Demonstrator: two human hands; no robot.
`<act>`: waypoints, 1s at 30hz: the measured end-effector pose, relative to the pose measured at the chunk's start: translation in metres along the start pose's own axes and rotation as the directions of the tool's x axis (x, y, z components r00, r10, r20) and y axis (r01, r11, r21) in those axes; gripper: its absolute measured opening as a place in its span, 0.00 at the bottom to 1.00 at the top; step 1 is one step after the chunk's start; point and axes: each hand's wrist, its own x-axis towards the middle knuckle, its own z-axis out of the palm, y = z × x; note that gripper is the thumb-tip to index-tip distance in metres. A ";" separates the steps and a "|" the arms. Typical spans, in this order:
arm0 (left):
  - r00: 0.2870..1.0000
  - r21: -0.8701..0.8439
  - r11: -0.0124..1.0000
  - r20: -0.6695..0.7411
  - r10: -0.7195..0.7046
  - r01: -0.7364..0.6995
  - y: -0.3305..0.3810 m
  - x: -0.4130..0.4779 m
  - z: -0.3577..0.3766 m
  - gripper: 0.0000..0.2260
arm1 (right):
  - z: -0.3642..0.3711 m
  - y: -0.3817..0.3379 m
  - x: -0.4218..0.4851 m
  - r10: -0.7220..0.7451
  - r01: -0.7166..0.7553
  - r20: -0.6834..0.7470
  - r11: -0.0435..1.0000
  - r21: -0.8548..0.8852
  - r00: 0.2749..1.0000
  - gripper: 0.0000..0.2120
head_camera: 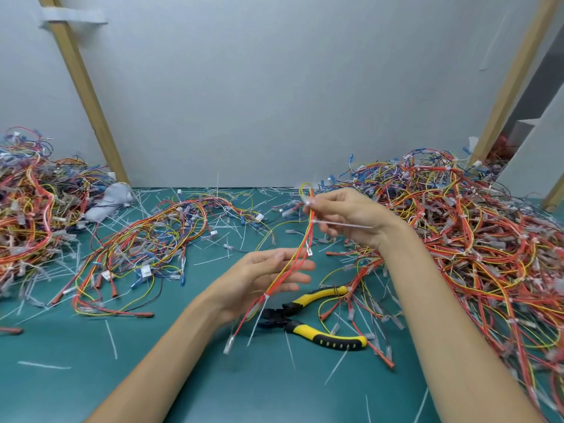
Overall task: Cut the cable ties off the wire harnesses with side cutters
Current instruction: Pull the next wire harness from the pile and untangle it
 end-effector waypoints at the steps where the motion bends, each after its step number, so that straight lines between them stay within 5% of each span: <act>1: 1.000 -0.025 1.000 0.027 -0.012 0.013 0.000 0.000 0.002 0.24 | -0.002 0.000 0.000 -0.016 0.018 -0.039 0.999 0.033 0.999 0.08; 8: 0.975 -0.407 0.906 0.223 -0.024 0.115 -0.003 0.005 0.018 0.25 | 0.000 0.019 0.012 -0.083 0.096 -0.314 0.995 0.029 0.946 0.09; 11: 0.981 -0.504 0.856 0.192 -0.018 0.114 -0.003 0.005 0.021 0.29 | 0.004 0.031 0.017 -0.057 0.063 -0.383 0.998 0.004 0.922 0.09; 18: 0.988 -0.530 0.842 0.153 -0.021 0.100 -0.006 0.006 0.020 0.36 | 0.002 0.042 0.020 0.005 0.001 -0.382 1.000 0.016 0.924 0.08; 30: 0.984 -0.426 0.891 0.145 -0.104 0.157 -0.009 0.007 0.019 0.36 | -0.003 0.022 0.008 -0.145 0.147 -0.304 0.989 -0.016 0.942 0.09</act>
